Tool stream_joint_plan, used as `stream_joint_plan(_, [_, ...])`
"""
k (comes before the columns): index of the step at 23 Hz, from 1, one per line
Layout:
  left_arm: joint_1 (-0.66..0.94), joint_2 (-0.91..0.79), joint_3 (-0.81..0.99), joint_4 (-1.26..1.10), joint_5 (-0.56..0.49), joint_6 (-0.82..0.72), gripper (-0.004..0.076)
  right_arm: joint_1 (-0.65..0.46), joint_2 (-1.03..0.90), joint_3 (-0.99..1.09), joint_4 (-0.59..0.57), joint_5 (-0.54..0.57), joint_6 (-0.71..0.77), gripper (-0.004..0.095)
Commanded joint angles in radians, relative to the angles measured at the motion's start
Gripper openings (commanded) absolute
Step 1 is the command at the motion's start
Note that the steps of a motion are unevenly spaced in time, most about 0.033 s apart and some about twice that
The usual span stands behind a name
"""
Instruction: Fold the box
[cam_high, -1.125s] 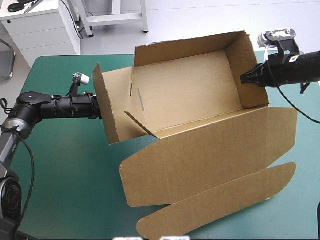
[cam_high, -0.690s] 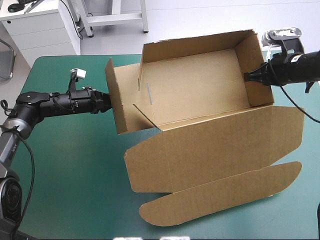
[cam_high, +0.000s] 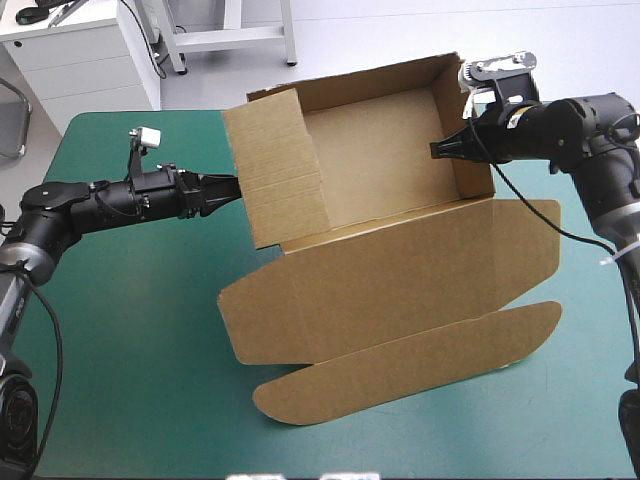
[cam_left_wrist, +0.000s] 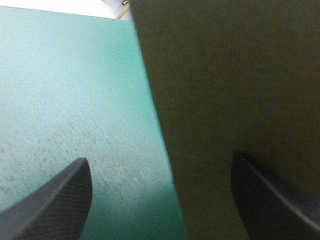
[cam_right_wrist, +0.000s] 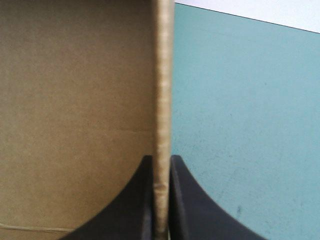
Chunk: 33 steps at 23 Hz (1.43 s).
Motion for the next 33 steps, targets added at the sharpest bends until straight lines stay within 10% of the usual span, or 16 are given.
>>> stream_joint_plan(1, [-0.004, -0.072, -0.025, -0.096, 0.112, -0.003, 0.0552, 0.033, -0.023, -0.025, -0.010, -0.114, 0.041, -0.0010])
stream_joint_plan(25, [-0.106, -0.077, -0.026, -0.191, 0.112, 0.050, 0.0552, 0.172, -0.011, -0.025, -0.235, -0.184, 0.215, -0.0009])
stream_joint_plan(33, [-0.294, -0.077, -0.302, 0.392, -0.319, -0.442, 0.0542, 0.172, -0.011, -0.025, -0.235, -0.190, 0.236, -0.0009])
